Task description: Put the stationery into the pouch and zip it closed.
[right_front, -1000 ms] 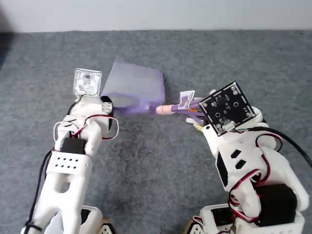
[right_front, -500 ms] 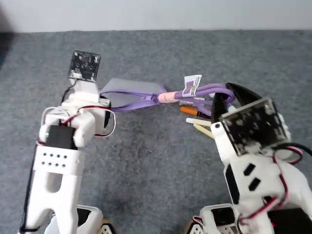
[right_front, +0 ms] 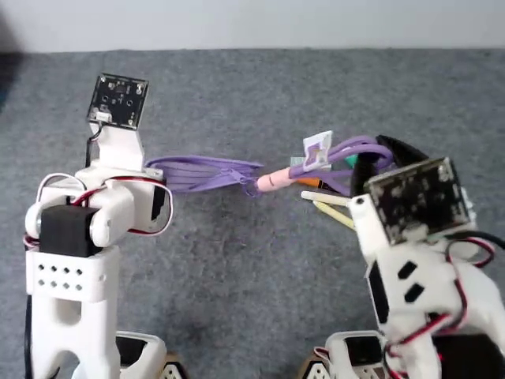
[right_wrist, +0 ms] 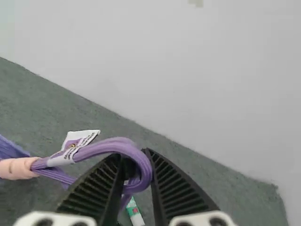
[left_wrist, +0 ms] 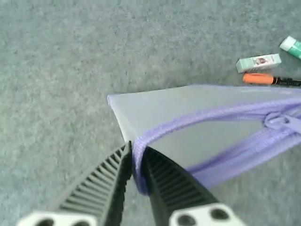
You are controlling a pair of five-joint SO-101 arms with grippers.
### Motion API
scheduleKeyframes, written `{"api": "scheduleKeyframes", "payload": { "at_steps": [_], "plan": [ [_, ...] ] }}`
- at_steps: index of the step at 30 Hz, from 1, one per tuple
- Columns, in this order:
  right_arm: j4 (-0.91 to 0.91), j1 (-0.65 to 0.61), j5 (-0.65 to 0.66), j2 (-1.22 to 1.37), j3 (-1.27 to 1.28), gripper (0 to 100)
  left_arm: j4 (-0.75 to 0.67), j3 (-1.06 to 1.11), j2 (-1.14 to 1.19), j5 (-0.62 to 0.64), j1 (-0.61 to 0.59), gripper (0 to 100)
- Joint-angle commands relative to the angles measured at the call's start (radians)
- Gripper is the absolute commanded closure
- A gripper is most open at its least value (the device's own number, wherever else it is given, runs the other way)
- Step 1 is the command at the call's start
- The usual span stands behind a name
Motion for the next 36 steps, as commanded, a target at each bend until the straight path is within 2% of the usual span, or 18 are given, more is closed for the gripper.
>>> {"api": "scheduleKeyframes", "payload": {
  "at_steps": [1, 7, 9, 15, 20, 25, 30, 33, 36],
  "plan": [
    [-0.022, 0.071, -0.011, 0.004, 0.0, 99.1, -0.015, 0.044, -0.017, -0.008, 0.0, 98],
    [-0.016, 0.088, -0.011, -0.016, 0.0, 99.1, -0.091, 0.12, -0.018, -0.002, -0.06, 83],
    [-0.015, 0.088, -0.011, -0.022, 0.002, 99.1, -0.117, 0.124, -0.017, -0.005, -0.094, 85],
    [-0.015, 0.094, -0.011, -0.022, 0.003, 99.1, -0.124, 0.124, -0.018, -0.006, -0.112, 99],
    [-0.024, 0.107, -0.008, -0.021, 0.043, 99.1, -0.063, 0.099, -0.025, -0.006, -0.11, 99],
    [-0.099, 0.252, -0.011, -0.024, 0.163, 99.1, 0.083, -0.005, -0.025, -0.003, -0.118, 99],
    [-0.199, 0.395, -0.005, -0.022, 0.31, 99.1, 0.158, -0.042, -0.025, 0.0, -0.118, 99],
    [-0.197, 0.4, -0.005, -0.03, 0.376, 99.1, 0.166, -0.045, -0.025, 0.002, -0.118, 99],
    [-0.122, 0.381, -0.005, -0.024, 0.381, 96.6, 0.166, -0.045, -0.025, 0.043, -0.112, 99]
  ]
}}
